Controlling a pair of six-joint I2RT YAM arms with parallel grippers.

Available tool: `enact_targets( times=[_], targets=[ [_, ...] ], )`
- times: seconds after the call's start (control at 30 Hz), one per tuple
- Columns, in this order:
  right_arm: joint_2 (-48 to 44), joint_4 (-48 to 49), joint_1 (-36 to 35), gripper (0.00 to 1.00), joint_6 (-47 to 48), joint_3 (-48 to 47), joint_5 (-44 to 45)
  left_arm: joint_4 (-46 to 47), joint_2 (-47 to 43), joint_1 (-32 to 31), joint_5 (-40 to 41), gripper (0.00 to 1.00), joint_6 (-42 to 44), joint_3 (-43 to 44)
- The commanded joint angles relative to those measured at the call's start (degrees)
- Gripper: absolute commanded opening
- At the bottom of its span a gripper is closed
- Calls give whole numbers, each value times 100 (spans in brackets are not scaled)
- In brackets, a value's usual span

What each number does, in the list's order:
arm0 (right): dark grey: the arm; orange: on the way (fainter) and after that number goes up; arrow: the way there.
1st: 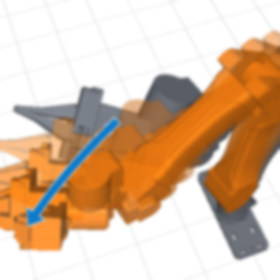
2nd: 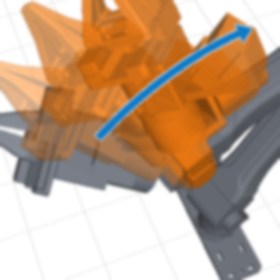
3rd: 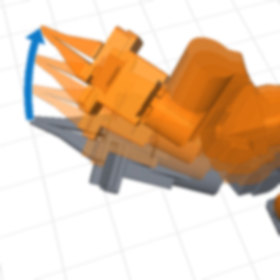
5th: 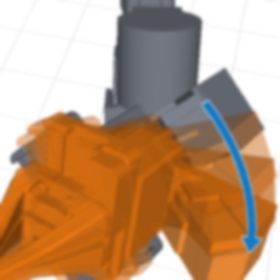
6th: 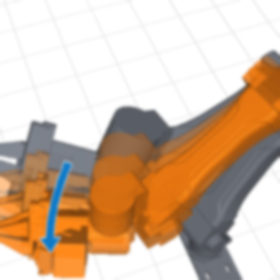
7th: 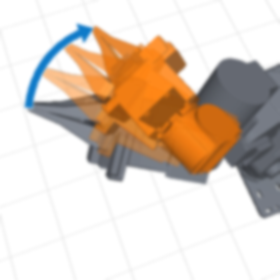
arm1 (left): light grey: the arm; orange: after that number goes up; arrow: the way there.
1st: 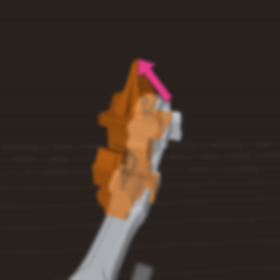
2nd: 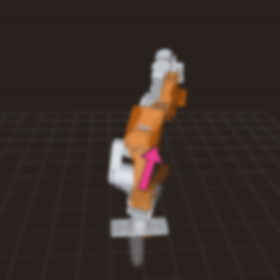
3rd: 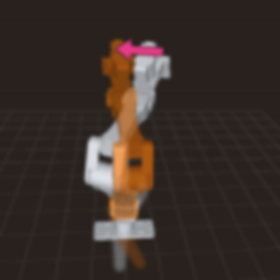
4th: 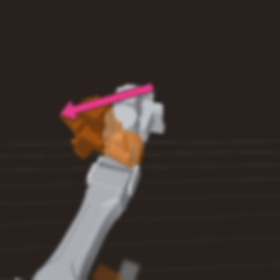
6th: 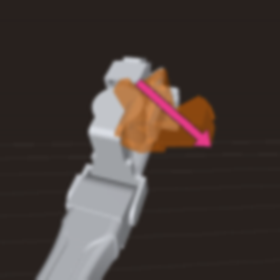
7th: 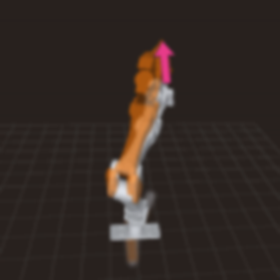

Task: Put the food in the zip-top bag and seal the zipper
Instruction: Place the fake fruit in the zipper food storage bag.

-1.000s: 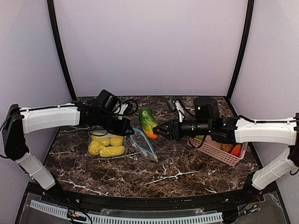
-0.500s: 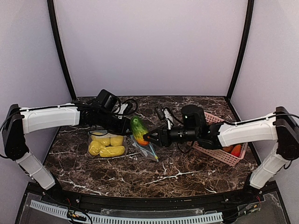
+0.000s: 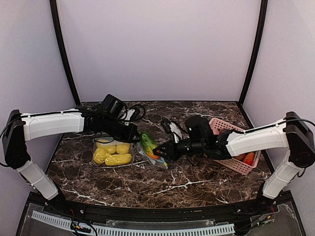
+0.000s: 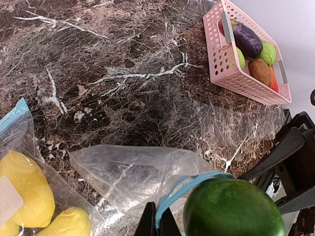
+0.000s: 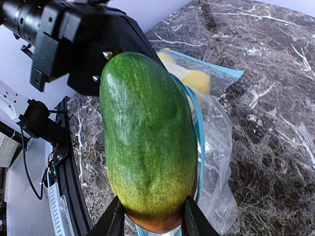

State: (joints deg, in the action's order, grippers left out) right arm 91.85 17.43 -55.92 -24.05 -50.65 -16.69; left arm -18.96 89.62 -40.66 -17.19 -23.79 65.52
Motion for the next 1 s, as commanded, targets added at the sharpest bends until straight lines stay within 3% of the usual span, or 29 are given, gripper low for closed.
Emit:
enact_targets(
  times=[0.0,0.5,0.57,0.77,0.97],
  targets=[
    [97,-757,-97,24,196,-162,367,-29,-84,-7,9,1,44,-73],
    [426,-2834,-130,24,310,-1041,731,56,-205,-5,45,1,190,-100],
    [442,-3032,-128,31,338,-1176,730,54,-196,-11,17,1,198,-104],
    [123,-3071,-132,64,339,-1439,454,26,-189,-11,-23,1,208,-118],
    [26,-3002,-130,78,357,-1664,603,48,-184,-10,-105,1,217,-126]
  ],
)
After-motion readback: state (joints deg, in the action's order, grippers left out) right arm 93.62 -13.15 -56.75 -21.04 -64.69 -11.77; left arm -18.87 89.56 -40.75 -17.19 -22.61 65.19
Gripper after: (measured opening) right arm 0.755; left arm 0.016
